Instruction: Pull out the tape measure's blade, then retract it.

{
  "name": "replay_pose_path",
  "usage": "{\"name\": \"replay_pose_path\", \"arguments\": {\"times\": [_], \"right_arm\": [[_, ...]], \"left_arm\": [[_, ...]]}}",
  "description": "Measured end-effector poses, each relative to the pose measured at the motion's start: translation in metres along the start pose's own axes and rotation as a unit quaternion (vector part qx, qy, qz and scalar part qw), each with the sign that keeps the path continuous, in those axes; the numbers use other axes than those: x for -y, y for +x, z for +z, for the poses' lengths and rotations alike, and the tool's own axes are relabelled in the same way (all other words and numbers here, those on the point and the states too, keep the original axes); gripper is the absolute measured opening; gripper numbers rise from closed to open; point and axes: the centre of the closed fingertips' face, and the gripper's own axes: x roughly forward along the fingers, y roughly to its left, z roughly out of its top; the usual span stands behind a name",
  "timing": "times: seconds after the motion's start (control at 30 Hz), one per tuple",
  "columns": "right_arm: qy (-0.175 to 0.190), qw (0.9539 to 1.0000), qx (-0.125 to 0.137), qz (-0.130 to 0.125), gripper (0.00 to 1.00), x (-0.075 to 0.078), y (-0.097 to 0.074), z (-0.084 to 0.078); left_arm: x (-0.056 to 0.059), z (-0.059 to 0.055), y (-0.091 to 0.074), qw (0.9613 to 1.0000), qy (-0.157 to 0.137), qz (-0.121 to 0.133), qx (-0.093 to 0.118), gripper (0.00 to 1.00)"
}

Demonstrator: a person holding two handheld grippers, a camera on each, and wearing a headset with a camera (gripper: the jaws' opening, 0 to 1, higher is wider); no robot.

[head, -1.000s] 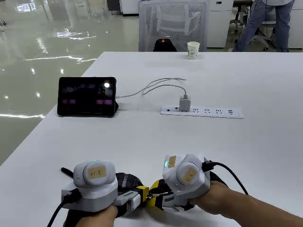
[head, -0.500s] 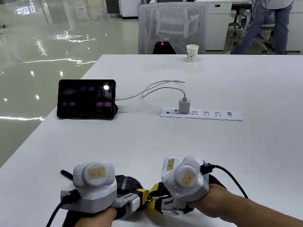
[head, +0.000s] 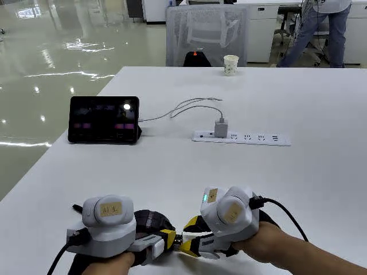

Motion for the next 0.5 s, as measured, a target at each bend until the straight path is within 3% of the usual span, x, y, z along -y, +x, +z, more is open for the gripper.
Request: {"name": "replay_pose_path", "arguments": {"times": [0.23,0.5], "right_arm": [[0.012,0.9998,-0.01,-0.014,0.23,-0.002,-0.013,-0.01],[0.028,0.999,-0.013,-0.033,0.28,-0.004,-0.029,-0.019]], "left_arm": [[-0.002,0.001,-0.007,0.9999,0.008,-0.005,0.003,0.65],[0.006,-0.002,-0.013,0.9994,0.026,-0.021,0.006,0.69]]}}
